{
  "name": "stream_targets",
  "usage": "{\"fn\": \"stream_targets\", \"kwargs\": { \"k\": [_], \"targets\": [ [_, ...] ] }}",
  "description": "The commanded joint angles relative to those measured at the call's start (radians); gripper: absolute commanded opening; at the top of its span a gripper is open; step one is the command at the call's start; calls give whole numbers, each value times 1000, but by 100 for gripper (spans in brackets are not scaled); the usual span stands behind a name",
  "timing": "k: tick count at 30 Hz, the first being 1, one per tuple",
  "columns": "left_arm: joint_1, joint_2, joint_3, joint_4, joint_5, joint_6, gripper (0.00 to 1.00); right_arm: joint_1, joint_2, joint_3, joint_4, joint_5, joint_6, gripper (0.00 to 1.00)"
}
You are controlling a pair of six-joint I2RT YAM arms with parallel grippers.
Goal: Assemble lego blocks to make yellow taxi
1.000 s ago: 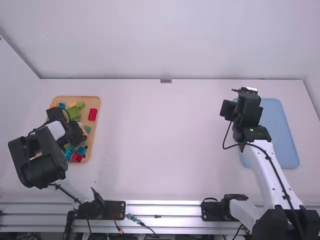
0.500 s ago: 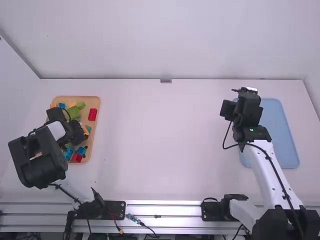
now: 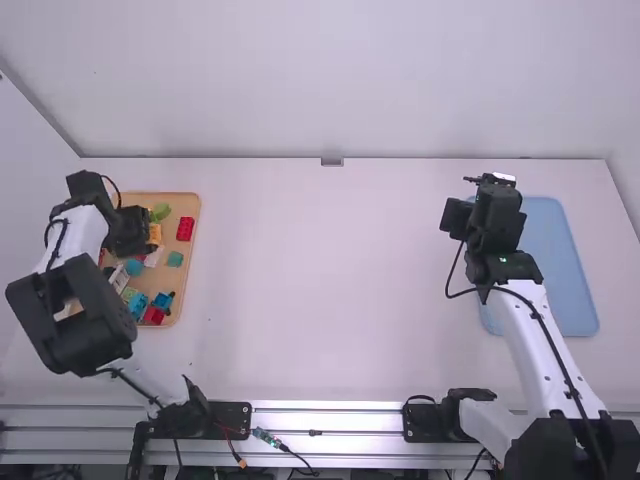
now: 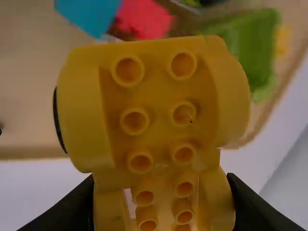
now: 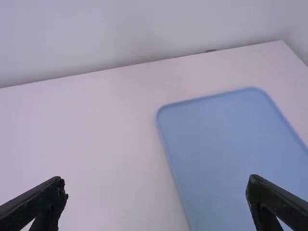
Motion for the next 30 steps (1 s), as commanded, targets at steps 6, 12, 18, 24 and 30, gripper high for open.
{"fn": "stream_targets", "kwargs": {
  "k": [6,12,18,24,30],
  "targets": [
    [-161,1,245,-140,-7,583,29,2,2,23,1,-2,1,98],
    [-360,1,354,-235,-7,1036,30,2,2,23,1,1,-8,99],
    [-542,1,381,-319,-14,1485,37,2,1,23,0,1,-25,99],
    [-690,2,303,-303,19,1916,25,2,1,23,1,2,-25,99],
    [-791,2,161,-257,15,2230,28,2,1,23,1,2,-26,99]
  ]
}}
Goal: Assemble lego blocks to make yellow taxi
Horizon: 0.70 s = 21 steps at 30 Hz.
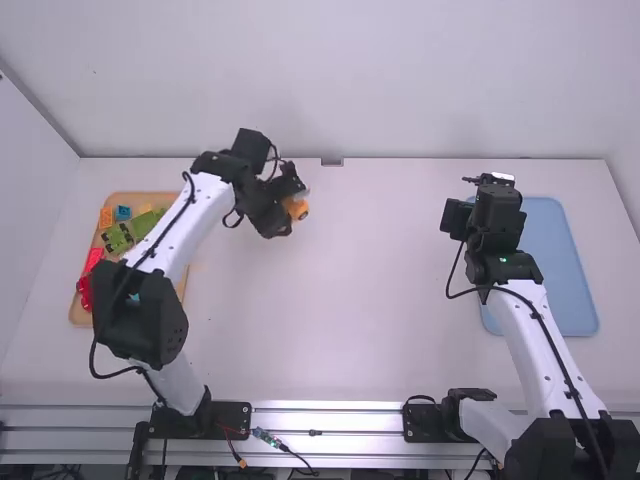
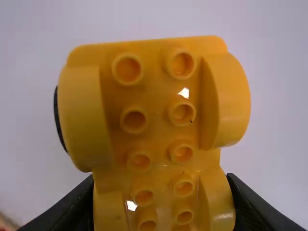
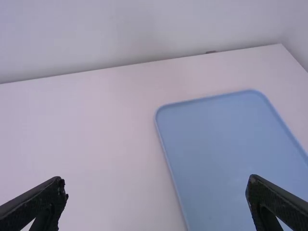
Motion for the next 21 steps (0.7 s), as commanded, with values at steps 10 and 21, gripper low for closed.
{"fn": "stream_targets", "kwargs": {
  "k": [10,21],
  "targets": [
    [-137,2,-282,167,-2,518,28,2,0,23,-17,1,1,99],
    [-159,47,-339,219,27,445,37,4,0,23,-26,-2,4,99]
  ]
}}
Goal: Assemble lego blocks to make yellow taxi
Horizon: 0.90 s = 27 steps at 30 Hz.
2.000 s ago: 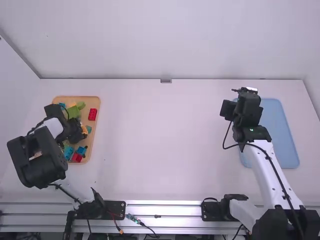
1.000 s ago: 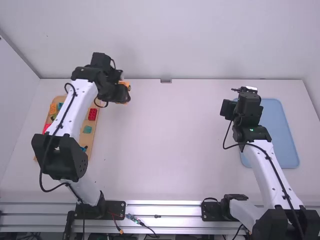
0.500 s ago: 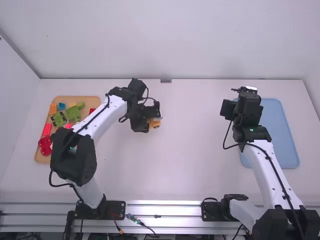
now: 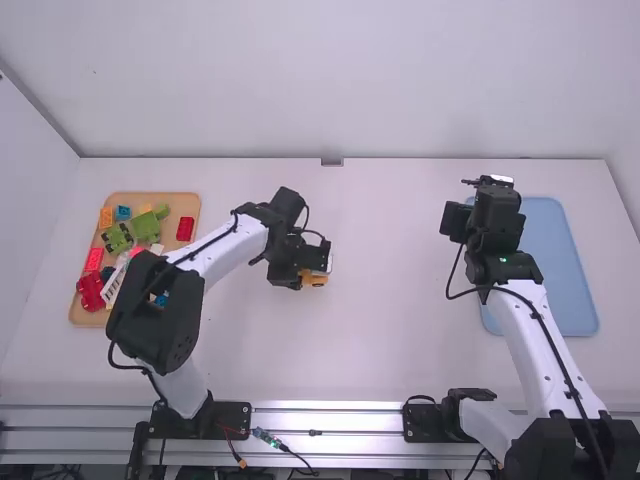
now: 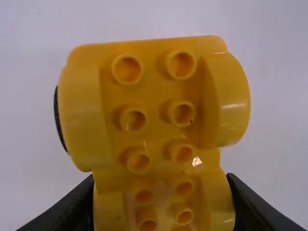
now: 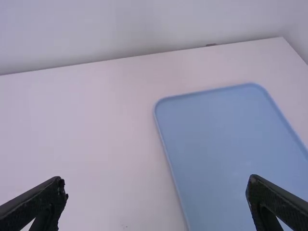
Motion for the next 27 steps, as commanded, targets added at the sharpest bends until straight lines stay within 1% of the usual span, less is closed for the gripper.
{"fn": "stream_targets", "kwargs": {
  "k": [1,4,9,12,15,27],
  "targets": [
    [-16,41,16,-6,14,-35,36,4,0,23,2,-2,4,99],
    [-47,90,55,-20,-19,-77,37,4,0,23,2,-2,5,99],
    [-77,167,125,-69,-58,-79,33,3,0,23,-2,-2,4,99],
    [-78,202,164,-96,-42,-92,34,3,0,23,-2,-2,3,99],
    [-79,225,173,-93,-32,-123,37,3,0,23,-2,-2,1,99],
    [-79,246,170,-123,-38,-123,40,3,0,23,-2,-2,1,99]
  ]
}}
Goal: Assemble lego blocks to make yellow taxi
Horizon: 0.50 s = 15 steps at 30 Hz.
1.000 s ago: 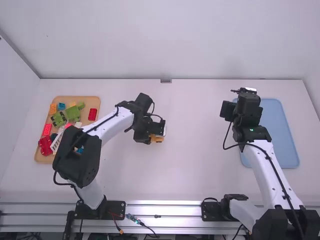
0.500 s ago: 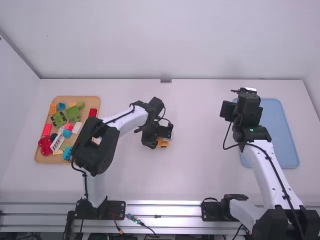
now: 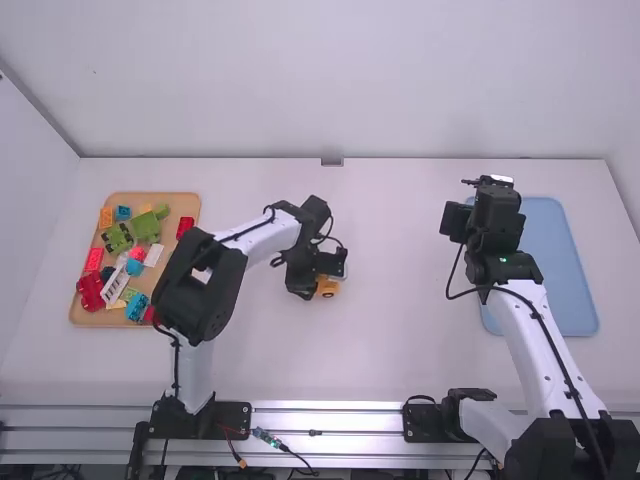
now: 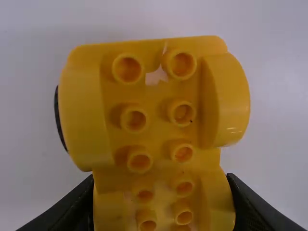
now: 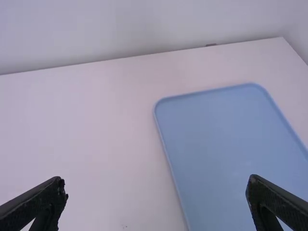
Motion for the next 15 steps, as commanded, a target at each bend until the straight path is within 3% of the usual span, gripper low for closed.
{"fn": "stream_targets", "kwargs": {
  "k": [1,15],
  "targets": [
    [2,18,13,-9,10,-4,40,3,0,23,0,-2,2,99],
    [2,32,11,-21,11,-4,56,3,0,23,-1,-1,2,98]
  ]
}}
